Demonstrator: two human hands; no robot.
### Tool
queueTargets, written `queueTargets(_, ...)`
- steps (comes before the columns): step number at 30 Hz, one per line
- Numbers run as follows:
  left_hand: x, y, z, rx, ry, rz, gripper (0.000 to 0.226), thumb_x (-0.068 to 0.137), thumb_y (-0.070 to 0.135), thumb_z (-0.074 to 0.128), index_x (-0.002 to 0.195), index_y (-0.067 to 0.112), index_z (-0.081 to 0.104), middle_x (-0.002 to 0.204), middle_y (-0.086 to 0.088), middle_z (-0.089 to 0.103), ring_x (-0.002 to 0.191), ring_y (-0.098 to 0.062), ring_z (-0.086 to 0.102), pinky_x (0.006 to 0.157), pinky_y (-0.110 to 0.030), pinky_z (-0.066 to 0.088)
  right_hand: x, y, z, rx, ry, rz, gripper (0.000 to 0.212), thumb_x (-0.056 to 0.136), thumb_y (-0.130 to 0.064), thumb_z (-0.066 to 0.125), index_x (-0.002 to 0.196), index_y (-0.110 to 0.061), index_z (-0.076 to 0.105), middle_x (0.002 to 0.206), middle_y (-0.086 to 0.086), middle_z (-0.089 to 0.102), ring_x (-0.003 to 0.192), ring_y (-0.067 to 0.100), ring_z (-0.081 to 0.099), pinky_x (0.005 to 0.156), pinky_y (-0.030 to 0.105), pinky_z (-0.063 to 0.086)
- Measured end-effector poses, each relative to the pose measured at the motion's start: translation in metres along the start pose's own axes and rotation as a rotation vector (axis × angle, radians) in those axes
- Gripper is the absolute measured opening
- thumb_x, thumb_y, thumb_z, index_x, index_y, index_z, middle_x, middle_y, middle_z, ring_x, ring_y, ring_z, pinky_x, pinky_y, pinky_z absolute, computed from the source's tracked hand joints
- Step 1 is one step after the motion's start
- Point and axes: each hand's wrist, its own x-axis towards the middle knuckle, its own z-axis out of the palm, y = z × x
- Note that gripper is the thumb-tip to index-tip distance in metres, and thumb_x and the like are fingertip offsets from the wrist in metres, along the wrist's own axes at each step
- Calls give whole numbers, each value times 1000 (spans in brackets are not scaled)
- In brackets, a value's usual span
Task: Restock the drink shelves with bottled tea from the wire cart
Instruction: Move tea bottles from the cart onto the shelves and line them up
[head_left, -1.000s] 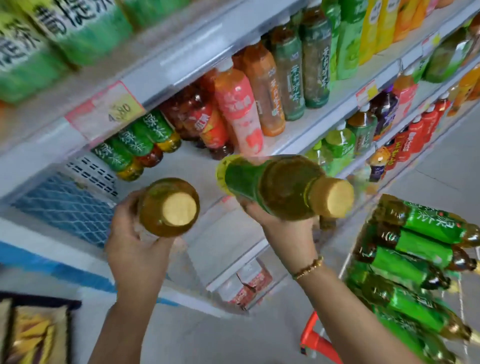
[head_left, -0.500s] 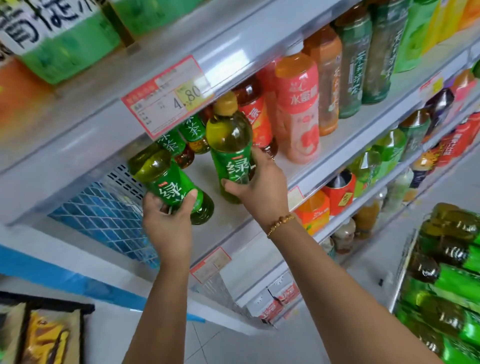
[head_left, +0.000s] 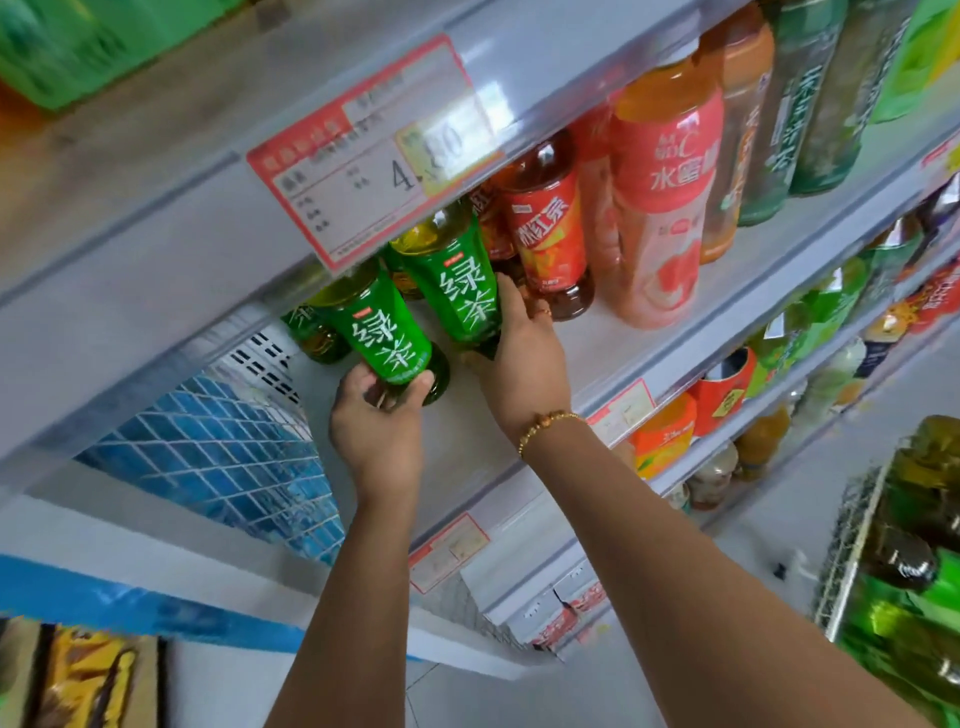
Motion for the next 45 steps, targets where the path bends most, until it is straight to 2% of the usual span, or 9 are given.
queueTargets(4,7,-7,10,-21,29,-55,37,77,15,76,108,-3,65,99,-10,69,79,-10,62,61,-1,44,9,4,7,-42,-1,83,48,80,-10,67,120,-5,42,122,16,51,104,33,55,79,34,40)
queueTargets(13,42,-13,30,-14,98,-78,38,75,23,78,101,-3,67,94,-6,68,79,-13,61,60,-5,42,45,1,33,-85,-15,75,51,78,-17,70,124,-7,51,112,14,64,105,30,58,82,32,45)
queueTargets(28,69,-26,27,16,38,-96,45,73,28,80,105,-1,68,96,-9,71,78,-12,65,61,-4,48,54,8,61,-70,-22,77,66,89,-11,52,147,-11,21,131,16,51,115,33,53,90,36,44)
queueTargets(32,59,-20,14,176,-99,-76,28,79,23,73,99,4,69,92,-6,69,90,-24,67,82,-31,53,55,5,48,-38,-81,107,63,87,-14,56,145,-10,30,132,16,53,117,33,51,93,34,41)
queueTargets(35,31,1,-1,323,-216,-39,25,84,18,66,99,-2,66,95,-15,67,92,-29,63,76,-25,44,48,-5,22,-59,-180,99,48,86,-20,59,132,-9,48,120,16,62,111,33,55,89,32,42)
queueTargets(38,-15,28,-11,147,-225,78,30,86,24,64,109,5,68,96,-13,70,81,-20,63,73,-14,48,18,-16,-29,-86,-185,-59,33,86,-20,61,117,-6,61,107,16,67,102,33,60,84,34,44)
queueTargets(40,-50,45,-8,75,-226,160,32,83,39,58,94,12,70,77,-5,68,67,-14,60,70,-28,51,-18,-13,-76,-9,-25,-134,22,86,-23,63,102,-9,68,93,11,71,88,30,64,76,36,48)
queueTargets(42,-85,60,2,68,-269,226,33,85,42,54,72,13,62,58,7,55,54,-3,47,60,-24,42,-56,9,-126,-20,115,-86,21,86,-30,64,77,-12,66,72,5,67,70,26,62,63,35,46)
queueTargets(45,-137,84,35,29,-464,256,42,87,38,57,55,15,41,47,2,31,49,-10,30,50,-20,28,-111,71,-199,-165,182,140,32,84,-37,65,66,-13,56,61,0,55,58,19,52,54,30,36)
